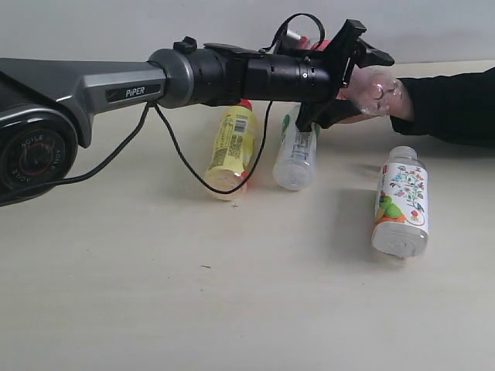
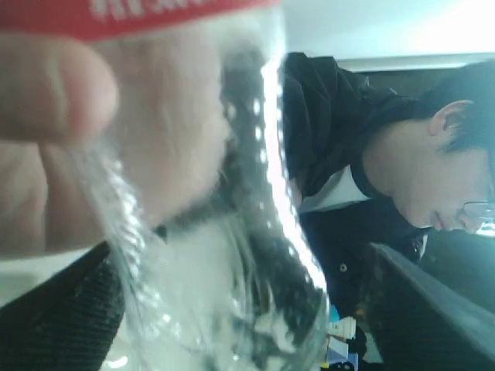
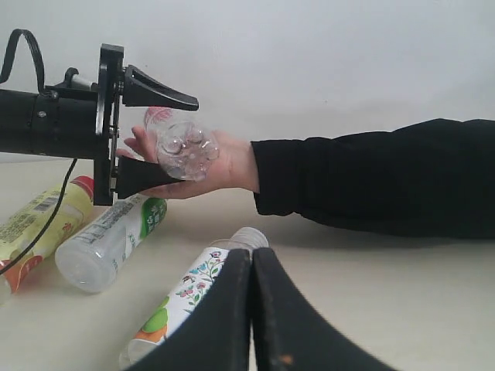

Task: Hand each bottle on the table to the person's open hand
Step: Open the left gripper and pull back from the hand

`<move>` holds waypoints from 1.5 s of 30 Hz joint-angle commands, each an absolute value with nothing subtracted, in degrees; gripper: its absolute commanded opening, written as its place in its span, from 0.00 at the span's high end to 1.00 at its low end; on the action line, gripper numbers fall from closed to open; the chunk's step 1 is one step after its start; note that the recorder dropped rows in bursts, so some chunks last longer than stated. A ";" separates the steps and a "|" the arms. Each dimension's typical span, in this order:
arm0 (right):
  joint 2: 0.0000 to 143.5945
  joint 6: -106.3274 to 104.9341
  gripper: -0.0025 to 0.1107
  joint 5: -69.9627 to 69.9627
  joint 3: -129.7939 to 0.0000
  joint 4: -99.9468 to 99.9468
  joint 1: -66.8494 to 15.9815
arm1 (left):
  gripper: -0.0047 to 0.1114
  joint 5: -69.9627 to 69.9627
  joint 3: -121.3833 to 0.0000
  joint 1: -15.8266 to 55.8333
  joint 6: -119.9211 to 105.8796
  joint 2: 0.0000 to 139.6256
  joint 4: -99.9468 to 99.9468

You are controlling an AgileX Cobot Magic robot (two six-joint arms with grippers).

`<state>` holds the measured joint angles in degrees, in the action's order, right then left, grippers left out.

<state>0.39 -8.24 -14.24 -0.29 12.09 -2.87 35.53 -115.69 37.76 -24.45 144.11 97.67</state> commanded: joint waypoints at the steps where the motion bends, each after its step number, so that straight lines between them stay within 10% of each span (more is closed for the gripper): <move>1: 0.00 -8.31 0.98 -13.59 0.00 11.96 -2.67 | 0.28 40.71 -116.06 37.67 -25.67 143.62 97.79; 45: 0.00 -8.31 0.98 -13.73 0.00 11.96 -2.67 | 0.29 56.55 -116.06 49.45 -15.71 117.59 47.41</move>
<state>0.39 -8.24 -14.24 -0.29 12.09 -2.87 58.36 -115.69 47.68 -20.99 120.47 58.90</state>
